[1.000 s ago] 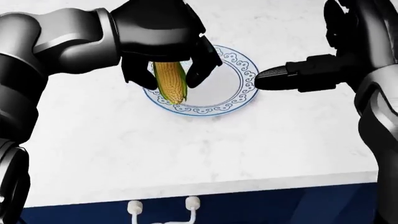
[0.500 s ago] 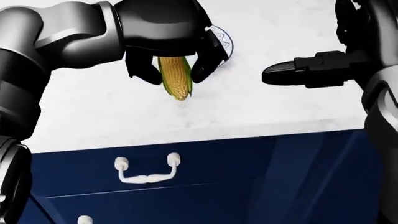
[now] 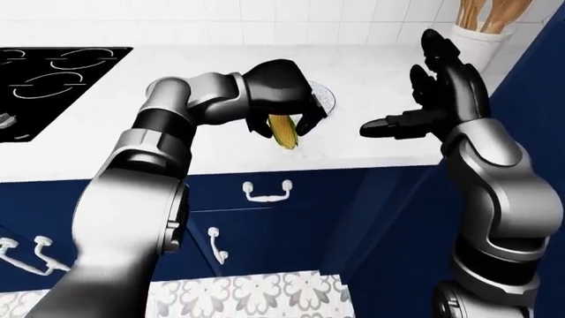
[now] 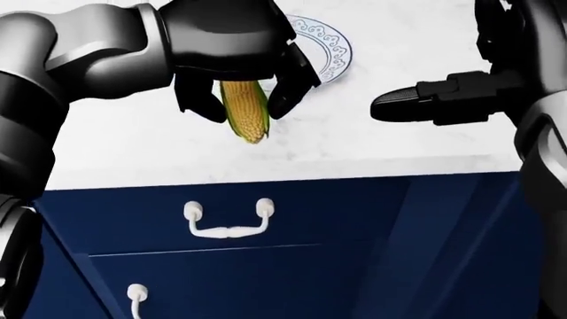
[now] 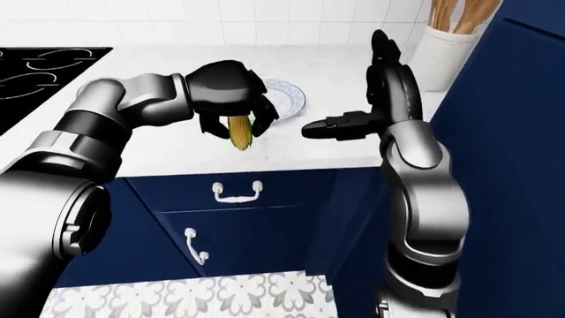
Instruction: Place the corn on the top rack of the oven.
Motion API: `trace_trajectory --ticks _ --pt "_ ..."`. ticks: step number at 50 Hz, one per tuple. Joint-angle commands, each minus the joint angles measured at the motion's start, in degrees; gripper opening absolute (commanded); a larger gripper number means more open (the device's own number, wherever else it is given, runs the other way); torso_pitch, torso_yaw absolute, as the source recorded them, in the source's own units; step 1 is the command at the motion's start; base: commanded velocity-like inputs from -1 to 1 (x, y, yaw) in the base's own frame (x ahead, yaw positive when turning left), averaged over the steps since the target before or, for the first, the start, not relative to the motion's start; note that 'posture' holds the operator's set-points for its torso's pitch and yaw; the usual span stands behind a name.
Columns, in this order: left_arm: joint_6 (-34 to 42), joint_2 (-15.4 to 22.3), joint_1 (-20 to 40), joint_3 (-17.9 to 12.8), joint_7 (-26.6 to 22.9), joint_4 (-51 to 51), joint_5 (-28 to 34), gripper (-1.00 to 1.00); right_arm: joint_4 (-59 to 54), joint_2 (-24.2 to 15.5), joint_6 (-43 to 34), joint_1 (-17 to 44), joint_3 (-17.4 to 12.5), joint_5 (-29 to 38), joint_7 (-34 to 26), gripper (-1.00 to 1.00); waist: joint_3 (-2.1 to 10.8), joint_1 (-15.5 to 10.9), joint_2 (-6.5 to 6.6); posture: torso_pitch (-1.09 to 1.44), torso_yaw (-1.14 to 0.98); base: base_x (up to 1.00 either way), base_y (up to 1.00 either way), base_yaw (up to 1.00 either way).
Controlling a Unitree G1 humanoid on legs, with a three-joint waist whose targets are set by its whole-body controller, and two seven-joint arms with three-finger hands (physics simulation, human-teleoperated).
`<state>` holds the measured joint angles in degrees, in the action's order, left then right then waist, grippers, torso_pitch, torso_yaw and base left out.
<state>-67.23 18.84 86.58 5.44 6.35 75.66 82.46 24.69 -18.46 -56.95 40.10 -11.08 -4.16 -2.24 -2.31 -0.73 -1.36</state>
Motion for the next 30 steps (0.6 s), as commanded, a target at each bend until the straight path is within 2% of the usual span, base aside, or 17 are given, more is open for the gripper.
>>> trace_trajectory --ticks 1,2,5,7,9,10,11,12,14,17,22,25,26,27,28,29,30 --pt "0.5 0.7 2.8 -1.1 1.1 -2.1 -1.9 -0.72 1.2 -0.6 2.0 1.6 -0.6 0.3 0.1 1.0 1.76 -1.0 0.98 0.0 0.0 0.0 0.0 0.97" --pt "0.5 0.7 2.7 -1.0 1.3 -2.1 -1.8 -0.71 1.3 -0.6 2.0 1.6 -0.6 0.2 0.1 1.0 1.32 -0.4 1.02 0.0 0.0 0.0 0.0 1.0" --pt "0.4 0.9 2.8 -1.1 1.2 -2.0 -1.9 -0.7 1.3 -0.4 1.8 1.7 -0.4 0.3 0.0 1.0 2.0 -0.2 0.61 0.0 0.0 0.0 0.0 1.0" --pt "0.5 0.9 2.7 -1.1 1.2 -2.0 -1.9 -0.7 0.8 -0.3 2.3 1.5 -0.1 0.5 0.0 1.0 1.46 -0.2 -1.25 0.0 0.0 0.0 0.0 1.0" --pt "0.5 1.0 2.6 -1.1 1.4 -1.9 -1.8 -0.7 0.3 -0.2 2.9 1.2 0.0 0.6 -0.2 1.0 1.34 0.1 -4.77 0.0 0.0 0.0 0.0 1.0" --pt "0.5 1.0 2.4 -0.9 1.6 -2.0 -1.7 -0.71 0.1 -0.1 3.2 1.1 0.1 0.7 -0.3 1.0 1.06 -0.4 -2.41 0.0 0.0 0.0 0.0 1.0" --pt "0.5 1.0 2.4 -0.9 1.8 -2.0 -1.6 -0.7 0.2 -0.1 3.0 1.1 0.1 0.8 -0.3 1.0 1.22 -0.9 -3.23 0.0 0.0 0.0 0.0 1.0" --pt "0.5 1.0 2.4 -0.9 1.7 -1.9 -1.6 -0.69 0.3 -0.2 2.9 1.2 0.1 0.8 -0.5 1.0 1.53 -1.0 -3.45 0.0 0.0 0.0 0.0 1.0" --pt "0.5 1.0 2.4 -1.0 1.6 -1.9 -1.7 -0.7 0.6 -0.1 2.5 1.5 0.1 0.9 -0.5 1.0 1.71 -1.3 -2.92 0.0 0.0 0.0 0.0 1.0" --pt "0.5 0.9 2.6 -1.2 1.0 -1.9 -2.0 -0.71 0.4 0.0 2.7 1.3 0.1 1.0 -0.7 1.0 1.09 -1.4 -1.41 0.0 0.0 0.0 0.0 1.0" --pt "0.6 0.9 2.6 -1.2 1.0 -1.9 -2.1 -0.72 0.7 0.0 2.4 1.4 0.0 1.1 -0.9 1.0 0.92 -1.1 1.67 0.0 0.0 0.0 0.0 1.0" --pt "0.7 0.9 2.5 -1.2 1.0 -2.0 -2.3 -0.72 0.5 0.1 2.7 1.2 0.1 1.2 -0.9 1.0 0.98 -1.1 4.06 0.0 0.0 0.0 0.0 1.0" --pt "0.7 0.9 2.5 -1.2 1.0 -2.0 -2.3 -0.72 0.6 0.1 2.4 1.4 0.1 1.2 -1.0 1.0 1.22 -1.2 5.33 0.0 0.0 0.0 0.0 1.0" --pt "0.7 0.9 2.6 -1.2 1.0 -1.8 -2.3 -0.72 0.4 0.1 2.5 1.4 0.0 1.3 -1.0 1.0 1.89 -1.5 7.28 0.0 0.0 0.0 0.0 1.0" --pt "0.7 0.9 2.7 -1.3 0.9 -1.8 -2.4 -0.72 0.4 0.1 2.6 1.4 0.0 1.3 -1.0 1.0 1.22 -1.6 5.5 0.0 0.0 0.0 0.0 1.0" --pt "0.7 0.9 2.7 -1.3 0.7 -1.9 -2.5 -0.72 0.4 0.1 2.5 1.4 0.1 1.3 -1.0 1.0 1.48 -1.2 5.69 0.0 0.0 0.0 0.0 1.0" --pt "0.7 0.9 2.7 -1.3 0.7 -1.9 -2.6 -0.72 0.3 0.2 2.6 1.4 0.1 1.3 -1.0 1.0 1.65 -2.0 4.98 0.0 0.0 0.0 0.0 1.0"
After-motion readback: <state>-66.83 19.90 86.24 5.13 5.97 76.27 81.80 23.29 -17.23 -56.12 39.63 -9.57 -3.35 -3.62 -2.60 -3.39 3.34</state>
